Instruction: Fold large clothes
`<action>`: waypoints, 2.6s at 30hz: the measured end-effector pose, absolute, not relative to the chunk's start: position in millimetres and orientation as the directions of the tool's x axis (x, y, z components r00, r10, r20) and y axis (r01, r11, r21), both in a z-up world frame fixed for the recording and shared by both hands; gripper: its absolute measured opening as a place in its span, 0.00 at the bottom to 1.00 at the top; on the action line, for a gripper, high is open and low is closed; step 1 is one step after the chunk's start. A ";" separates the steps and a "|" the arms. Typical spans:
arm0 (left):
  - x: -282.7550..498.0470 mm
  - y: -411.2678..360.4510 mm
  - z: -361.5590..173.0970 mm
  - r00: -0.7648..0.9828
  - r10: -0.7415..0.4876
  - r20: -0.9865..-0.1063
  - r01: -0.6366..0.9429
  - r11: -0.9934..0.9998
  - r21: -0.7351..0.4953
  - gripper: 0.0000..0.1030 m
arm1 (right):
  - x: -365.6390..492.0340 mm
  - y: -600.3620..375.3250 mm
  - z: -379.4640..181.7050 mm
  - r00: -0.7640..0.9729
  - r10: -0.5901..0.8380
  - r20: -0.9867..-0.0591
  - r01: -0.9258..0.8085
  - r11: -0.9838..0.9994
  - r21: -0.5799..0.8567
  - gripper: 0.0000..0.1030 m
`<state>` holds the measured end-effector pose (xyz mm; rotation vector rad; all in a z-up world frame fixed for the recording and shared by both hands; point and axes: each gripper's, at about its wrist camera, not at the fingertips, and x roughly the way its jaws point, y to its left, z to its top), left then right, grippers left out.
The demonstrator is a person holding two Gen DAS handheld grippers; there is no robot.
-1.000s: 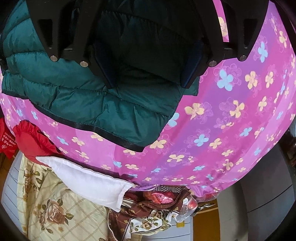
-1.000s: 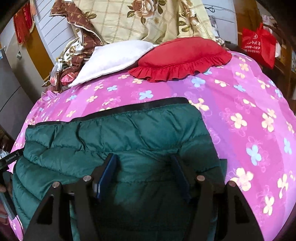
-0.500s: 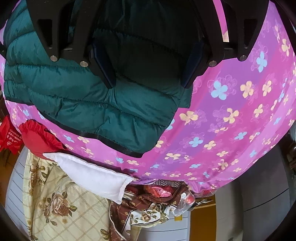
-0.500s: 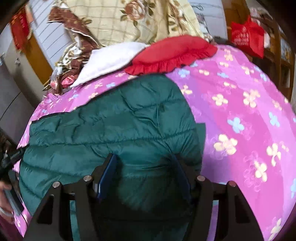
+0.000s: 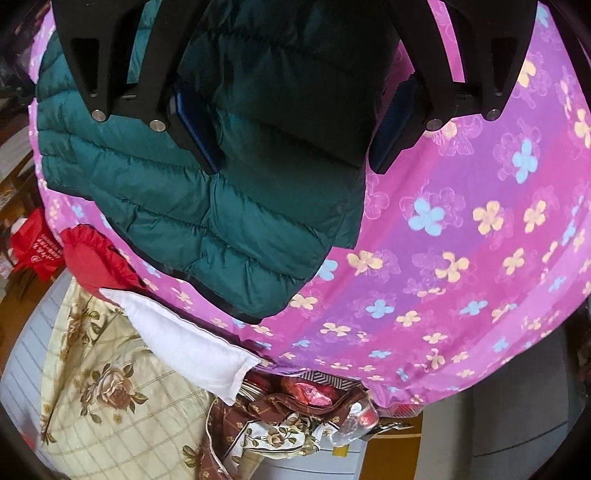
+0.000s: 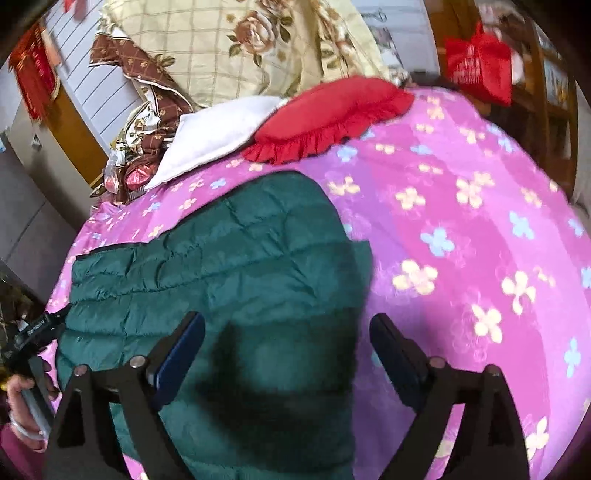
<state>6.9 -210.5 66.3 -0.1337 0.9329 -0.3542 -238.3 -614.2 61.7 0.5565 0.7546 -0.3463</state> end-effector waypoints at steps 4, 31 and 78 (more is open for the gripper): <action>10.8 -205.1 59.5 0.506 -0.403 -0.763 0.240 0.915 -0.324 0.64 | -240.8 -626.6 49.3 0.679 -0.053 -0.732 0.480 0.787 0.388 0.91; 35.6 -186.7 23.1 0.350 -0.573 -0.741 0.217 0.819 -0.530 0.85 | -212.7 -647.4 1.8 0.713 0.151 -0.684 0.396 0.719 0.572 1.00; -126.4 -131.5 91.2 0.319 -0.567 -0.759 0.410 0.805 -0.429 0.25 | -342.1 -558.4 70.1 0.720 0.302 -0.625 0.221 0.754 0.619 0.47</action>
